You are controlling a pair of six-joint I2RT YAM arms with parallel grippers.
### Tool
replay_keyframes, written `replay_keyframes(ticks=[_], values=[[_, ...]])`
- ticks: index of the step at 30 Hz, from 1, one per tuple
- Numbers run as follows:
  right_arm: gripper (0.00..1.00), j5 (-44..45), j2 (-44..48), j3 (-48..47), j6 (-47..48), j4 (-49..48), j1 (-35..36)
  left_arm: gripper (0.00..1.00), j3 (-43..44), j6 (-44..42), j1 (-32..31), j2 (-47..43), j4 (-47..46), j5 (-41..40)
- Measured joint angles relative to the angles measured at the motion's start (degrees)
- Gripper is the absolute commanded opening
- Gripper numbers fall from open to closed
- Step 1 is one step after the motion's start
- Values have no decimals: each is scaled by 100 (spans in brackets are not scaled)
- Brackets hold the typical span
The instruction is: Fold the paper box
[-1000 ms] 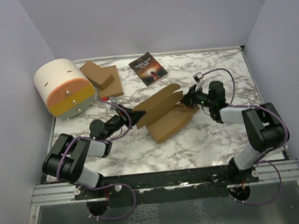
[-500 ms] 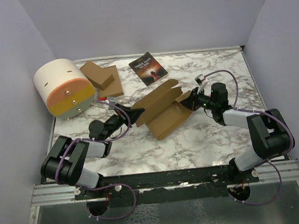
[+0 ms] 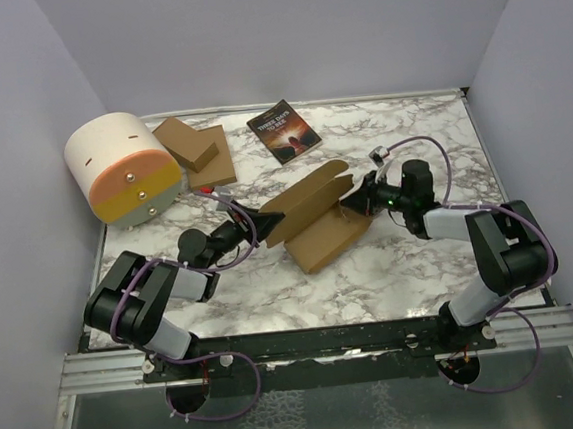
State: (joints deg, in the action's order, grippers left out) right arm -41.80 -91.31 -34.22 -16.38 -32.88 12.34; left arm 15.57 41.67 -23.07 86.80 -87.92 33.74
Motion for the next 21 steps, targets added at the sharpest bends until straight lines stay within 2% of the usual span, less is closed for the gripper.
replay_keyframes(ticks=[6,21], values=[[1,-17,0,0,-166,-190,105,0,103,-4,-205,118,0,-98],[1,-31,-358,4,-295,-358,122,0,101,-98,-221,136,2,-400]])
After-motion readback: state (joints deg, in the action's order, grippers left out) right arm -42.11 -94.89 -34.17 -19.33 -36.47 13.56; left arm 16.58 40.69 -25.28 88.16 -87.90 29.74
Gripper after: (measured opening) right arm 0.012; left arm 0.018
